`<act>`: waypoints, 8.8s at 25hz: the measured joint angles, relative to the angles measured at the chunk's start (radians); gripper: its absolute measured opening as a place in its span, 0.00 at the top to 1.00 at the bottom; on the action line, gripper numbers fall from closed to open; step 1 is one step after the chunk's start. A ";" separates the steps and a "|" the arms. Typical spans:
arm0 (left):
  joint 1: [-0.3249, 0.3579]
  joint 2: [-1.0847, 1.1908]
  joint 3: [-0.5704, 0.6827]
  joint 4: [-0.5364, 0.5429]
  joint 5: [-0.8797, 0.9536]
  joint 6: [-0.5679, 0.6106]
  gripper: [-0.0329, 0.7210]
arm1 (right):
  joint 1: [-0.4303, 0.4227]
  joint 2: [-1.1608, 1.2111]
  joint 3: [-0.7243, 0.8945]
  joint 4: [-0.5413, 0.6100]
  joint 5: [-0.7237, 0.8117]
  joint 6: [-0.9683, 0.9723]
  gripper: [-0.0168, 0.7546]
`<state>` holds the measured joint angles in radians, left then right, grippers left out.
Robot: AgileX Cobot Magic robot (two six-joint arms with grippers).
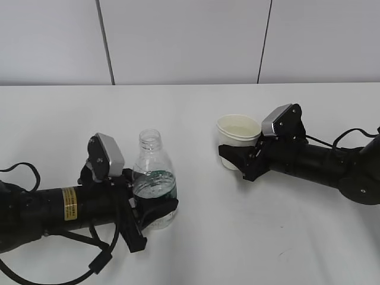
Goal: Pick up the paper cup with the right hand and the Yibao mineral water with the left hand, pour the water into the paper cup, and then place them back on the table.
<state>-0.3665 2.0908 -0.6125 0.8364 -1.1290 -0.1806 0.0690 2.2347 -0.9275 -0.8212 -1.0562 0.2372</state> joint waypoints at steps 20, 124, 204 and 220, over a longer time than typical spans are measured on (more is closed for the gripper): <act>-0.033 0.000 0.000 -0.136 -0.008 0.026 0.33 | 0.000 0.026 0.000 -0.099 -0.057 0.002 0.11; 0.368 -0.332 -0.724 -0.933 2.335 0.310 0.32 | -0.168 -0.494 -0.595 0.872 2.277 -0.249 0.21; 0.369 -2.109 0.079 -0.963 2.189 0.306 0.35 | -0.168 -2.252 0.410 0.855 2.218 -0.301 0.21; 0.369 -2.109 0.080 -0.852 2.281 0.236 0.35 | -0.168 -2.252 0.424 0.866 2.237 -0.301 0.22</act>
<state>0.0026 -0.0180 -0.5322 -0.0157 1.1516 0.0554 -0.0988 -0.0175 -0.5039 0.0447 1.1809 -0.0639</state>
